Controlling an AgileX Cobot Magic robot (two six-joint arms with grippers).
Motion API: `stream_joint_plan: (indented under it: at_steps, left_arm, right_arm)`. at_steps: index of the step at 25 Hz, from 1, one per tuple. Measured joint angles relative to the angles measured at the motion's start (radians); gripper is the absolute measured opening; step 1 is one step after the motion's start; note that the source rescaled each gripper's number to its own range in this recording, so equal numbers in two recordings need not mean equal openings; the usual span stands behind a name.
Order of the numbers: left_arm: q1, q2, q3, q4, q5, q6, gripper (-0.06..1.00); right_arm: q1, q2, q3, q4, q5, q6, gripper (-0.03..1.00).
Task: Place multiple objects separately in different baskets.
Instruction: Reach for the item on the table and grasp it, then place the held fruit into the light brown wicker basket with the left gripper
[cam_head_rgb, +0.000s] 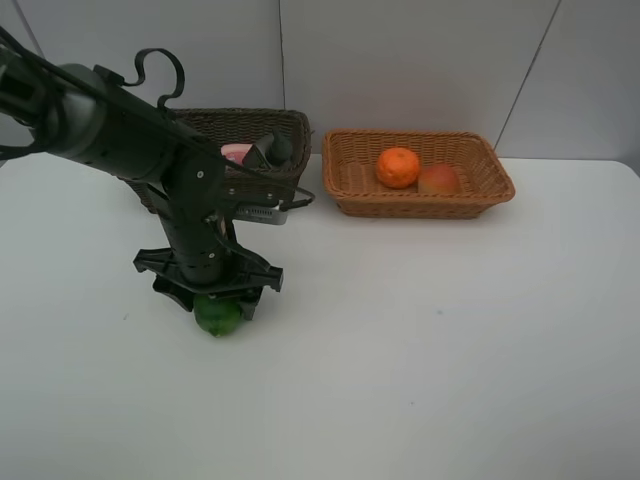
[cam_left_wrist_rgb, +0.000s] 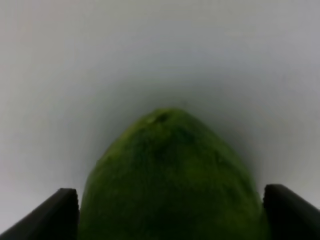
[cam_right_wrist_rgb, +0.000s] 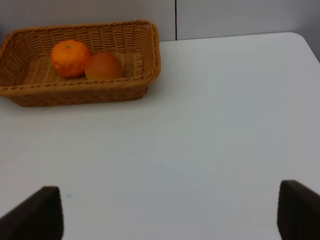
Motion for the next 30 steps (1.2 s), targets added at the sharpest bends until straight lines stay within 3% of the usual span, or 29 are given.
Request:
stream_joint_plan:
  at_steps: [1,30]
  left_arm:
    - [0.0,0.0,0.0,-0.002,0.0,0.003,0.78]
    - [0.0,0.0,0.0,-0.002,-0.015,0.005,0.78]
  right_arm:
    - [0.0,0.0,0.0,0.0,0.0,0.0,0.88]
    - [0.0,0.0,0.0,0.0,0.0,0.0,0.88]
